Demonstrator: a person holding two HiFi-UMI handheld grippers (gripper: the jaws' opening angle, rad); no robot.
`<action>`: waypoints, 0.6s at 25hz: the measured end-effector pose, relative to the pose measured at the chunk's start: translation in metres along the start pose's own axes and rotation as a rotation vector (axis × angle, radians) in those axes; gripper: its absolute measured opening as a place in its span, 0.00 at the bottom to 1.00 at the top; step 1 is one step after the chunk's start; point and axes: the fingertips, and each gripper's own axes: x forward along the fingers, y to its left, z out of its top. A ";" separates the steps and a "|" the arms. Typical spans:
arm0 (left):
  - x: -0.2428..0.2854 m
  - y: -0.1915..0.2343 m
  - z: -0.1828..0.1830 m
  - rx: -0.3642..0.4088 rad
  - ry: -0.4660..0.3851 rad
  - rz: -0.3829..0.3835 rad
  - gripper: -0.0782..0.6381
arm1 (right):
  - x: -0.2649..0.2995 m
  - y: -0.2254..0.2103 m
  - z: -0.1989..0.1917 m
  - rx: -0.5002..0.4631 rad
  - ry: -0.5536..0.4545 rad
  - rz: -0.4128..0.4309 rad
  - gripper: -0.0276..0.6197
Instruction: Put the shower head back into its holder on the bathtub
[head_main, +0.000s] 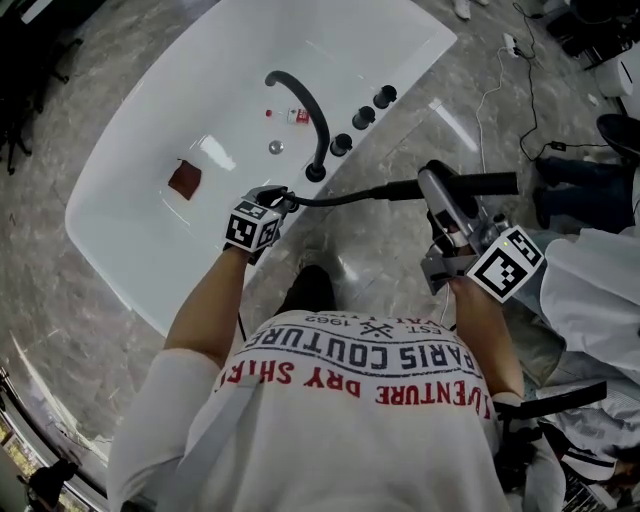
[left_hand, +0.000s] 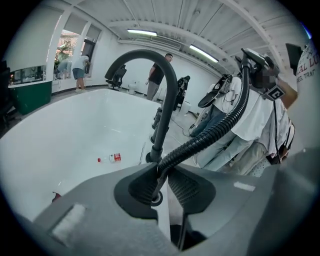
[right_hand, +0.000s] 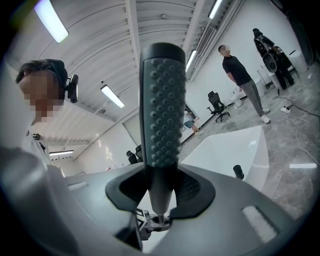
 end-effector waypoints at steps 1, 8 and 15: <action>0.002 0.000 -0.006 0.001 0.015 0.002 0.21 | 0.002 0.000 -0.002 0.002 0.002 0.005 0.24; 0.006 -0.011 -0.040 0.030 0.109 -0.013 0.30 | 0.012 0.007 -0.006 0.018 -0.004 0.049 0.24; -0.007 -0.019 -0.060 0.008 0.120 -0.013 0.32 | 0.020 0.016 0.003 0.001 -0.025 0.077 0.24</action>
